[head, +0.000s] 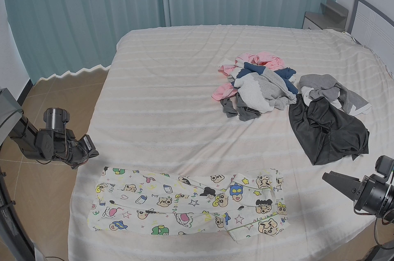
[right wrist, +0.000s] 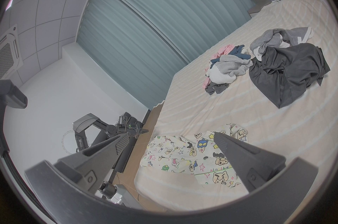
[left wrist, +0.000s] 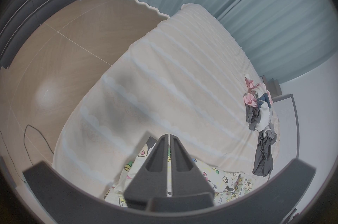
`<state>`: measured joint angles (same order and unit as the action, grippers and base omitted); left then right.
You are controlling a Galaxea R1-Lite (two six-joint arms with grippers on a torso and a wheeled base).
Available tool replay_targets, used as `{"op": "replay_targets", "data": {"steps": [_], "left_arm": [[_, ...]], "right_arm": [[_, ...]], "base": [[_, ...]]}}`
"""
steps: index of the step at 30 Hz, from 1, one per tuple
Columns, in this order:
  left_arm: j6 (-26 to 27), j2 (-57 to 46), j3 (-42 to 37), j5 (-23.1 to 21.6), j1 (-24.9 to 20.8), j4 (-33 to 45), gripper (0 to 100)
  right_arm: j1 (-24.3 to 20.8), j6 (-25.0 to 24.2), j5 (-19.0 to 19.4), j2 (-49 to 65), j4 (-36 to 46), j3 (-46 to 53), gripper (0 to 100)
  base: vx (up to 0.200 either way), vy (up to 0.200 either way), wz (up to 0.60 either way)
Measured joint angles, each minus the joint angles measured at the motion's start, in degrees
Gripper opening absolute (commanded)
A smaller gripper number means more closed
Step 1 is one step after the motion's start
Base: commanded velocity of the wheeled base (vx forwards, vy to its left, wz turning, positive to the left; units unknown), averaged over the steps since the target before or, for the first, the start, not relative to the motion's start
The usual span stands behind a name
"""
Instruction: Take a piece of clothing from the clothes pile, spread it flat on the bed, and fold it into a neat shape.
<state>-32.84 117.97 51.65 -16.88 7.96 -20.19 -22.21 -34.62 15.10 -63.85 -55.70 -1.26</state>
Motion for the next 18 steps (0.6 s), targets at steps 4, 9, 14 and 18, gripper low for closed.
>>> {"op": "replay_targets", "data": {"steps": [4, 9, 14, 18], "left_arm": [[-0.02, 0.46, -0.09, 0.0, 0.13, -1.38, 0], [0.28, 0.52, -2.01, -1.94, 0.66, -1.24, 0], [0.39, 0.52, -4.0, -3.41, 1.35, -1.1, 0], [0.63, 0.69, -5.02, -3.43, 1.85, -1.34, 0]], "right_arm": [[0.0, 0.0, 0.0, 0.02, 0.0, 0.07, 100], [0.0, 0.0, -0.02, 0.02, 0.02, 0.11, 100], [-0.06, -0.02, 0.05, 0.02, 0.0, 0.13, 100], [-0.06, 0.0, 0.0, 0.05, 0.02, 0.11, 100]], "base": [[0.0, 0.0, 0.0], [0.0, 0.0, 0.0], [0.0, 0.0, 0.0], [0.0, 0.0, 0.0]]}}
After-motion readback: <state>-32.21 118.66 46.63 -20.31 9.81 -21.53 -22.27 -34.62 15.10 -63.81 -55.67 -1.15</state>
